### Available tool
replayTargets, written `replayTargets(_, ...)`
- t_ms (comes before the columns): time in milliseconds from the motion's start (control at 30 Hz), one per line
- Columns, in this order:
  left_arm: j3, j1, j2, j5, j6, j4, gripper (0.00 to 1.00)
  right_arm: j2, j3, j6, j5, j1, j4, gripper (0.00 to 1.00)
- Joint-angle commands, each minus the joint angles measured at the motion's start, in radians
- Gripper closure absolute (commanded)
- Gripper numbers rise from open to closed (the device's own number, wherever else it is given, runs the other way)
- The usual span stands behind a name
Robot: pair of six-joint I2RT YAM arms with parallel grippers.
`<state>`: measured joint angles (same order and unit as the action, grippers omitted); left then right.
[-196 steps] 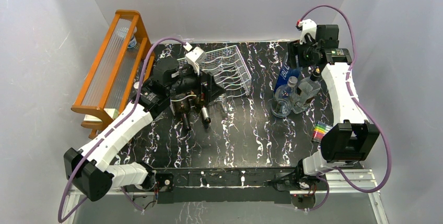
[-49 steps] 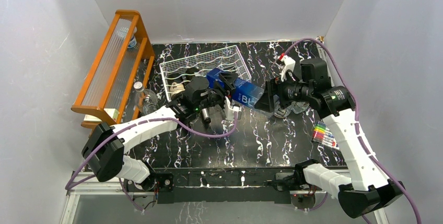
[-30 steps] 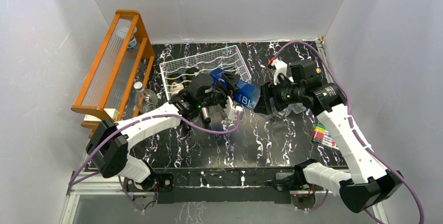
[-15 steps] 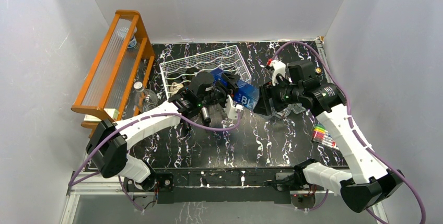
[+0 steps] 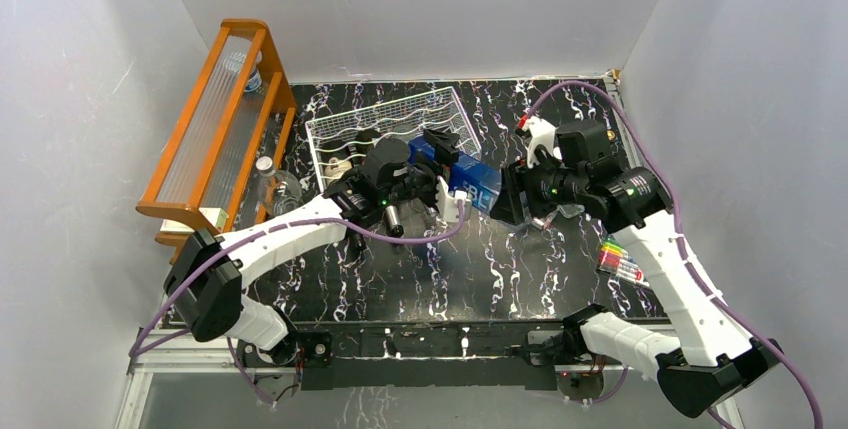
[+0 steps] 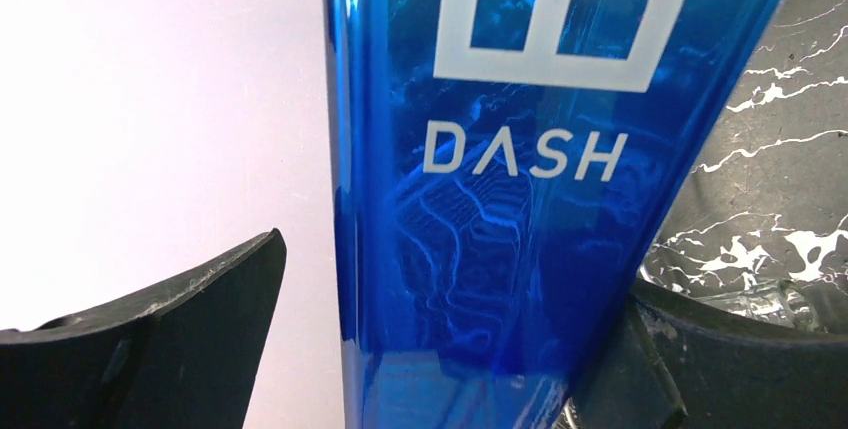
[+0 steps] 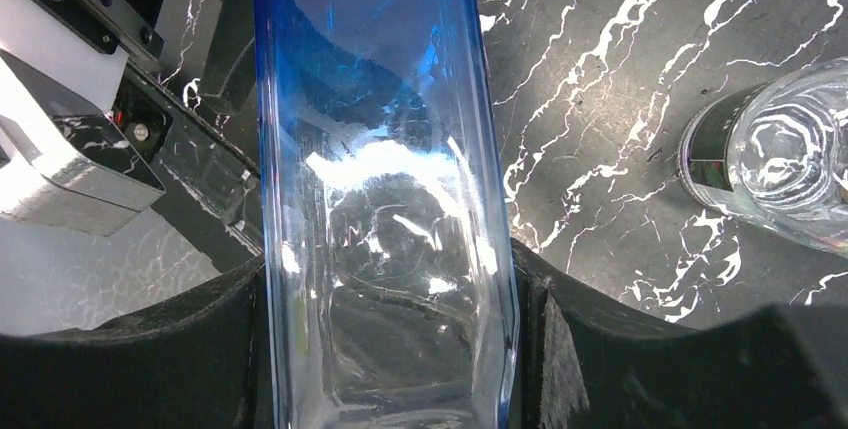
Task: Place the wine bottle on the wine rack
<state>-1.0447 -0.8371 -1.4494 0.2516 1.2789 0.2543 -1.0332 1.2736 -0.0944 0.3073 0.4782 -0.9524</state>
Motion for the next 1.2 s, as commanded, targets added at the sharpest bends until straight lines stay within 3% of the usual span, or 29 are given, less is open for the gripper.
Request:
replayTargets(0,-0.005,0.001,0.076,-0.021,-0.053,0.027,0.02,0.043,0.081,-0.008,-0.025,-0.002,0.085,1.0)
replayTargets(300,0.025,0.002,0.162,-0.05,-0.222,-0.058,0.02,0.08,0.051,-0.008,-0.042,-0.002,0.07,1.0)
replayTargets(633,0.097,0.003,0.32,-0.184,-0.754,0.034,0.02,0.119,-0.122,-0.006,0.012,-0.002,0.111,1.0)
replayTargets(800,0.007,0.005,0.3,-0.359,-1.06,-0.079,0.02,0.104,-0.174,-0.013,-0.019,-0.001,0.134,1.0)
replayTargets(967,-0.081,0.014,0.241,-0.434,-1.194,-0.19,0.02,0.077,-0.183,-0.03,-0.058,-0.002,0.149,1.0)
replayTargets(1167,-0.152,0.07,0.185,-0.394,-1.309,-0.268,0.02,0.041,-0.19,-0.068,-0.12,-0.002,0.176,1.0)
